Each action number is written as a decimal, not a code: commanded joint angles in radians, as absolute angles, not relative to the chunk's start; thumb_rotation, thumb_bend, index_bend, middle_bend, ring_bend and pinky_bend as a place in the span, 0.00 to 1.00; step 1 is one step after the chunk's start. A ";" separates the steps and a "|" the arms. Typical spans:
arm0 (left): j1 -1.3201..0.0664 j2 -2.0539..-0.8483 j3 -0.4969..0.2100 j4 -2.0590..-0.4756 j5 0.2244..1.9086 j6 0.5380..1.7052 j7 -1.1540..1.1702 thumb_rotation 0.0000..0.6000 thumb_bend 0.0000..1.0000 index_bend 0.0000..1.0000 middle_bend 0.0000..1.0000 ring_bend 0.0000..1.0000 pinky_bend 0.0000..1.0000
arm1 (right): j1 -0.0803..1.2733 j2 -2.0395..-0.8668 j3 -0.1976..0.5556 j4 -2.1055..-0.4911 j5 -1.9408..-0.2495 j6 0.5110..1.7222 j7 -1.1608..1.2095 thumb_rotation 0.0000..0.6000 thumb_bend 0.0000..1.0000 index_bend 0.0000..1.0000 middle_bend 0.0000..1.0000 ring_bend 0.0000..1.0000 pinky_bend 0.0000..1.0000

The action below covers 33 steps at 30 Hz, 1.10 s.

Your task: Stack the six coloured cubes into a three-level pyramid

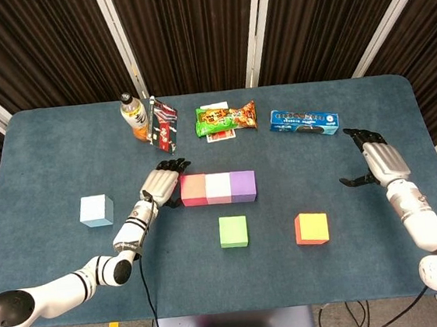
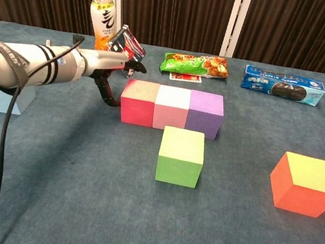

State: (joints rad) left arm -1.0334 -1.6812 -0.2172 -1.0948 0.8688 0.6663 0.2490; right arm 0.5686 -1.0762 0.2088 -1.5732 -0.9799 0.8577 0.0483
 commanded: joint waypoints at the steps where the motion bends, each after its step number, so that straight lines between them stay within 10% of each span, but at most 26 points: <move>1: -1.010 -1.641 -0.215 -1.140 0.883 0.698 0.246 1.00 0.33 0.00 0.00 0.00 0.07 | 0.564 -1.072 0.210 -1.576 -0.986 0.862 0.053 1.00 0.28 0.08 0.17 0.03 0.10; 16: -0.705 -1.179 -0.141 -1.591 1.068 1.021 0.142 1.00 0.32 0.17 0.12 0.05 0.07 | 0.460 -0.969 0.185 -1.663 -1.132 0.974 0.134 1.00 0.28 0.08 0.17 0.03 0.10; 33: -0.632 -1.181 -0.057 -1.416 1.042 0.822 0.037 1.00 0.33 0.01 0.00 0.00 0.06 | 0.428 -0.945 0.179 -1.697 -1.163 1.001 0.145 1.00 0.28 0.08 0.17 0.03 0.10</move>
